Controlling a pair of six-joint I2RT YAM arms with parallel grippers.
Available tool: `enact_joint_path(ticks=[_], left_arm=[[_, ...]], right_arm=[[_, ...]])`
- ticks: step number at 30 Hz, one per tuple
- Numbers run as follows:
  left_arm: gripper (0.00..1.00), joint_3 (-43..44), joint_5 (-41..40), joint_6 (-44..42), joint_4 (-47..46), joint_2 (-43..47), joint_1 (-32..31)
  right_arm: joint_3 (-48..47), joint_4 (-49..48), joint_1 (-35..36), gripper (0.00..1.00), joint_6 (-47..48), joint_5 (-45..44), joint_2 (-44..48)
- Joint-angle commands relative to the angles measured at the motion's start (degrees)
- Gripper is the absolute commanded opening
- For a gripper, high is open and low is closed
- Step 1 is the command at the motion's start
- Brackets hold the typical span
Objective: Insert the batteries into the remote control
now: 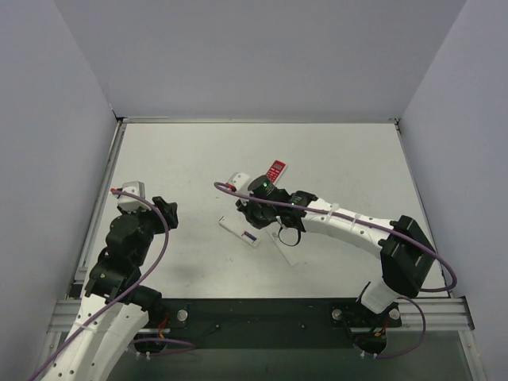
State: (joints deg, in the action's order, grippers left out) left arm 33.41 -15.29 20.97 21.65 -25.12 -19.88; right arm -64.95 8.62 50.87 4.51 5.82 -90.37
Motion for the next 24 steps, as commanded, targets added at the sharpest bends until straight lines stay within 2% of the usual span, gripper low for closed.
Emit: enact_joint_path(ticks=[1, 10, 24], left_arm=[[0.73, 0.08, 1.84, 1.0, -2.49, -0.19, 1.16], [0.73, -0.1, 2.54, 1.26, -2.58, -0.19, 1.77], [0.73, -0.18, 2.63, 1.44, -2.66, -0.19, 2.3]], right_arm=[[2.98, -10.44, 3.18, 0.0, -3.45, -0.99, -1.21], [7.46, -20.39, 5.03, 0.0, -5.73, -2.49, -3.85], [11.68, -26.11, 5.03, 0.0, -6.71, -1.17, -7.54]])
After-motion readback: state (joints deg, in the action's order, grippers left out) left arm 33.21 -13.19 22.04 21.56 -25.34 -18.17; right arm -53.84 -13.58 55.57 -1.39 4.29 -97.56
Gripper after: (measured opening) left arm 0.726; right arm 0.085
